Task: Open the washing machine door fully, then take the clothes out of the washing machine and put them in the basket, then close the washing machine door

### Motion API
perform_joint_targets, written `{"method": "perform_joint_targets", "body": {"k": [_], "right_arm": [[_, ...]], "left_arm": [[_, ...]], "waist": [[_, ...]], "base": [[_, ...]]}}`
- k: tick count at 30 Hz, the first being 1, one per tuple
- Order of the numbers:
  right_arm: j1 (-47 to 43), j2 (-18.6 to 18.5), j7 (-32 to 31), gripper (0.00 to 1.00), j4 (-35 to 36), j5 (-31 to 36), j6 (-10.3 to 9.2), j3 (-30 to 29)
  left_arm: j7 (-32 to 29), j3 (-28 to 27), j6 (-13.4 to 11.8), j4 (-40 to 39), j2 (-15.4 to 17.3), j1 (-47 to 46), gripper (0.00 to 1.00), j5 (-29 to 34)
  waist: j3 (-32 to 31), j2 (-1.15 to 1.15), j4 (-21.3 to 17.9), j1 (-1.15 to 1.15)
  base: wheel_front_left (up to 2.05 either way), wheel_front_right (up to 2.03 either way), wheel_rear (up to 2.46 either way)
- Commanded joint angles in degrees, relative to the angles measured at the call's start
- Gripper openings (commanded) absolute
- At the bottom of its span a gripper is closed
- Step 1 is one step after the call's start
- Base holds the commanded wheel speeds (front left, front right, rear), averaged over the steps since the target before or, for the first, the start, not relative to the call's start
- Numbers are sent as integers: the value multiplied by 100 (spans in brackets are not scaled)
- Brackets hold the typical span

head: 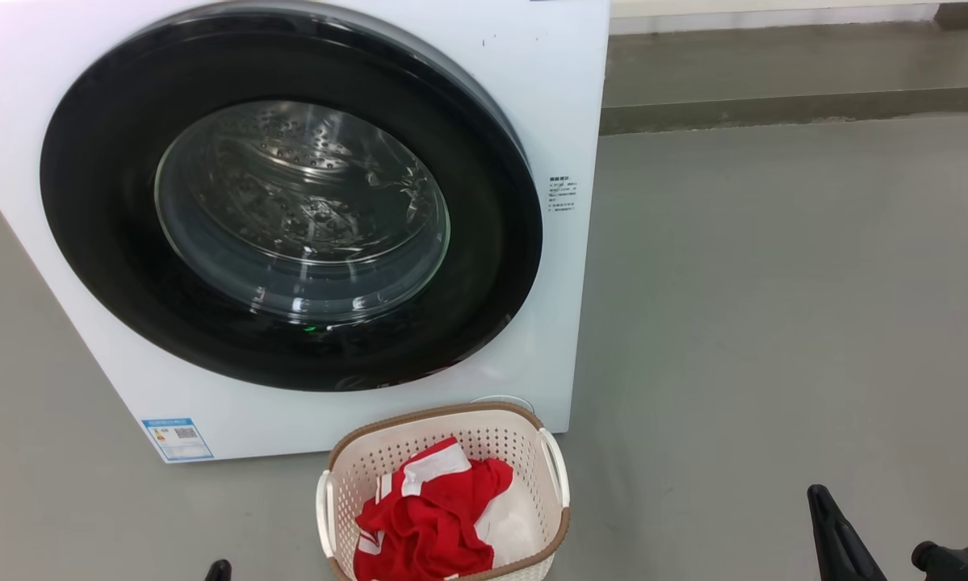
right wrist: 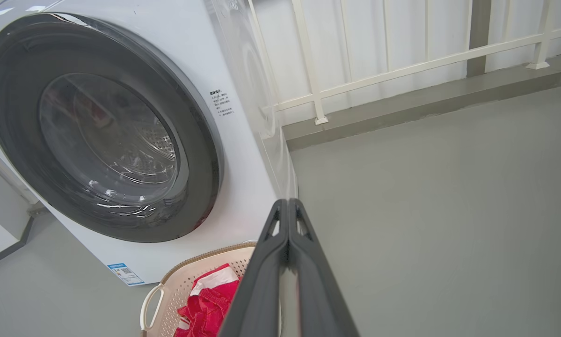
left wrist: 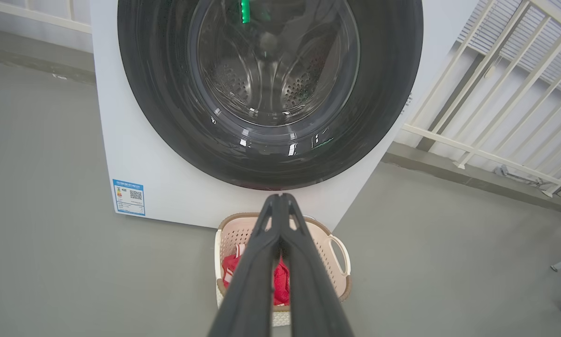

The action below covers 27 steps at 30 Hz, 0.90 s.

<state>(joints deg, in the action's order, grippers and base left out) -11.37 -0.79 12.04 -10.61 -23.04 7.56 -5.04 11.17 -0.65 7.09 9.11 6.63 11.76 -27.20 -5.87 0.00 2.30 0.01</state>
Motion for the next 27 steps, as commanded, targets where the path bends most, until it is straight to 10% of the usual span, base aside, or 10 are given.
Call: {"method": "perform_joint_targets", "body": {"k": [1,27], "right_arm": [[283,-57,-45,0,116,-229,-1,-25],[647,-94,-492,0,3,-1883,-3,-56]], "left_arm": [[-30,-99,6,-103,52,-258,0,-194],[-460,-221,15,44,-54,-638,0,-1753]], "waist": [[11,0,-5,-1],[158,0,-61,-1]], "base": [[0,0,0],[0,0,0]]}}
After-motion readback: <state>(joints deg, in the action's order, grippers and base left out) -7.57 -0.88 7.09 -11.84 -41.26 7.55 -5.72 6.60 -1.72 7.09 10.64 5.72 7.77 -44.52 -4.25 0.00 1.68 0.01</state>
